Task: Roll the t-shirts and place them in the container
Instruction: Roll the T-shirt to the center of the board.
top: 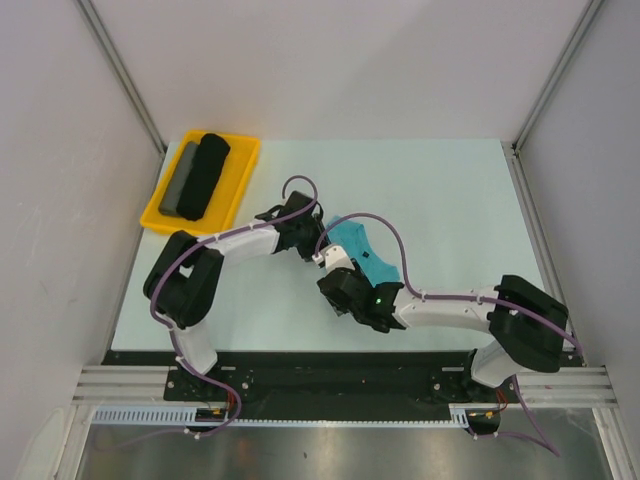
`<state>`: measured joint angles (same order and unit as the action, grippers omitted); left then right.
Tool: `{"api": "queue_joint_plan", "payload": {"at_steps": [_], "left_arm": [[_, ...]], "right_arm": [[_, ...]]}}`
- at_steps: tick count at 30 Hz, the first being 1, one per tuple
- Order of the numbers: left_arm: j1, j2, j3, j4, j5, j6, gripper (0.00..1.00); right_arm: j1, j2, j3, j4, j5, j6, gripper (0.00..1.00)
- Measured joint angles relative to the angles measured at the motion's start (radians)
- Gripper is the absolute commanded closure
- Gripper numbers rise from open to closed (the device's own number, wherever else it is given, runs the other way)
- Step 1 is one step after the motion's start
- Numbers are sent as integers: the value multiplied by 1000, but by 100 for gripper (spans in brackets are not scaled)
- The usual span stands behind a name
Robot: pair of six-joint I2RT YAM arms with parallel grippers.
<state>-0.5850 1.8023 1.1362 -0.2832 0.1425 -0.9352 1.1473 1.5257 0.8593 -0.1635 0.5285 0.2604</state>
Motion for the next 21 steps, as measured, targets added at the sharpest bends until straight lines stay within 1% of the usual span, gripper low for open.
{"api": "queue_joint_plan", "payload": {"at_steps": [4,7,8,10,11,13,19,21], "left_arm": [[0,1,7,-4,2,0,58],[-1,3,13,-6,4,1,54],[-1,3,15,-7,7,1,48],[-1,3,19,-7,16,5,43],[-1,3,20,-6,18,8,39],[-1,3,22,-6,23,14,36],[14,-13,21,-6,53,31,31],[23,-40,10,8,68,39,30]], "right_arm": [[-1,43,0,-23,48,-11,38],[-3,68,2,-27,72,-14,38],[-4,76,2,-27,77,-15,38],[-10,93,3,-29,84,-18,36],[-14,100,3,-31,85,-18,36],[-26,110,3,-33,84,-18,35],[-90,120,3,-39,33,-21,35],[-117,119,3,-32,-5,-26,37]]}}
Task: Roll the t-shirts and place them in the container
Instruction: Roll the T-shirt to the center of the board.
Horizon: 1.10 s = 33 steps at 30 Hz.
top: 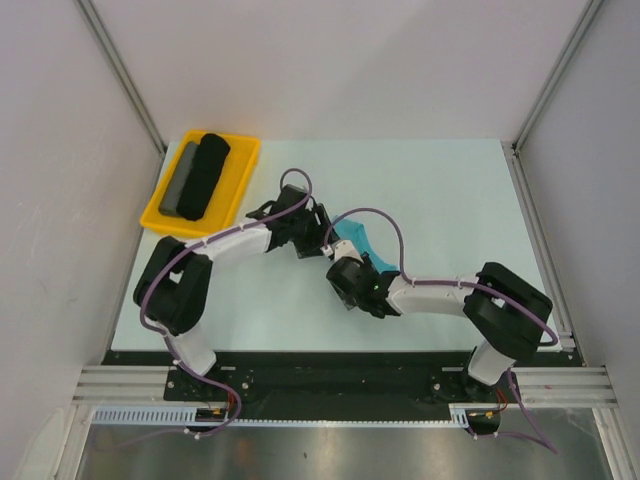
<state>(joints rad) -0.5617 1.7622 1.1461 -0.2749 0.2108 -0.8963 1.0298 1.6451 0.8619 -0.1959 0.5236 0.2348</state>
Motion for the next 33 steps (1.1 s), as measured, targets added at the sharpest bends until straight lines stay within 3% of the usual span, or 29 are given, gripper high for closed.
{"api": "queue_joint_plan", "payload": {"at_steps": [2,9,19,24,33], "left_arm": [[12,-34,-20,14,13,7,30],[46,-113,-106,72,50,26,30],[47,-112,-150,156,109,34,35],[41,-53,-145,184,100,35,36],[-27,78,3,60,-29,77,36]], "right_arm": [[-26,-6,-8,14,-45,-2,44],[-209,-104,-113,136,-348,25,52],[-410,-84,-220,408,-882,201,54],[-424,-40,-237,507,-979,281,54],[-466,-3,-316,692,-1056,445,51]]}}
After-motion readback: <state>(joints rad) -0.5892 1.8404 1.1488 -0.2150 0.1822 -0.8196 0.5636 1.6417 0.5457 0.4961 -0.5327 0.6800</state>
